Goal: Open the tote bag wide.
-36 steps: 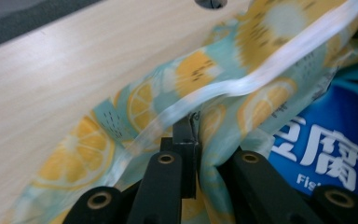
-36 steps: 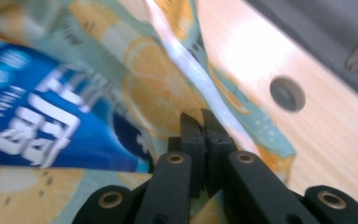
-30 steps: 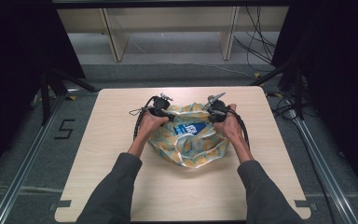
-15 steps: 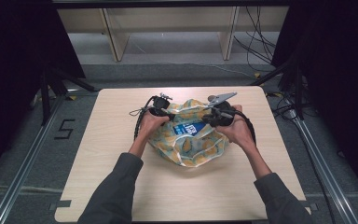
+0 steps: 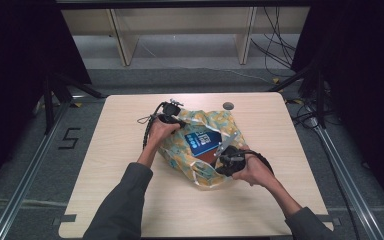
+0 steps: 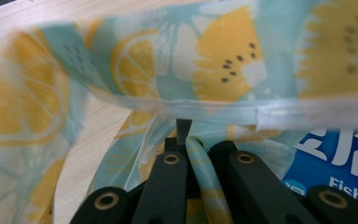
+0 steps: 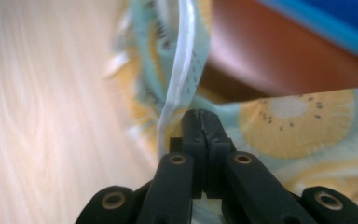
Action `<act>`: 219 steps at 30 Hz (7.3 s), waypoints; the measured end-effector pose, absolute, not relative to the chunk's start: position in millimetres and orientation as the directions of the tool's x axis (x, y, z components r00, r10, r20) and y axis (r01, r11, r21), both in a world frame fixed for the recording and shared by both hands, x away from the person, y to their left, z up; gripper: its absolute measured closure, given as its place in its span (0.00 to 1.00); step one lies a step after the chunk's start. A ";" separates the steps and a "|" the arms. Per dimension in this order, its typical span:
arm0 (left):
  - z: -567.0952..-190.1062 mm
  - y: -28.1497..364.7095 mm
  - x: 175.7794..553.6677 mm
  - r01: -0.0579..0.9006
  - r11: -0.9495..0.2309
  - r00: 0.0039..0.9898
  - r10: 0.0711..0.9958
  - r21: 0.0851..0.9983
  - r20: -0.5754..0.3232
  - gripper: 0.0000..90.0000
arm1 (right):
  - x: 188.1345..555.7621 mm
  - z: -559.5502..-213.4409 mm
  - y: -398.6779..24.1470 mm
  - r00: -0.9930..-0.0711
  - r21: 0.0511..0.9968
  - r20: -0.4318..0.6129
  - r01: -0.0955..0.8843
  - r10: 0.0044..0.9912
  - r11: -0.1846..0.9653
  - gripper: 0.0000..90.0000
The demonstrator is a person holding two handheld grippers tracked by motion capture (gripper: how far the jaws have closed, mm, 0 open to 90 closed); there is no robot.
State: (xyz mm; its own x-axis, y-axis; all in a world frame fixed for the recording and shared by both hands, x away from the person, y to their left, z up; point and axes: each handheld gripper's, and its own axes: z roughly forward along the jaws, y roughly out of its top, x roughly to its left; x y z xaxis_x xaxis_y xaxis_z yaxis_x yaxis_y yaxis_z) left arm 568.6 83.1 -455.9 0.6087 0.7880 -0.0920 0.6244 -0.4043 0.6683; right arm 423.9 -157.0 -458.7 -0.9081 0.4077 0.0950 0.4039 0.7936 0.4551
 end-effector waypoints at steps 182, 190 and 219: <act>-437.5 155.2 361.5 0.409 -0.255 0.699 0.705 0.876 -0.121 0.28 | 418.6 -403.8 -224.5 -0.715 0.779 -0.041 0.415 0.698 0.470 0.41; -454.6 156.5 351.1 0.425 -0.247 0.702 0.697 0.871 -0.145 0.26 | 407.9 -410.7 -231.3 -0.712 0.799 -0.038 0.399 0.701 0.449 0.38; -484.4 165.9 308.3 0.421 -0.248 0.696 0.705 0.872 -0.136 0.19 | 355.7 -441.6 -236.4 -0.717 0.793 -0.036 0.404 0.696 0.457 0.34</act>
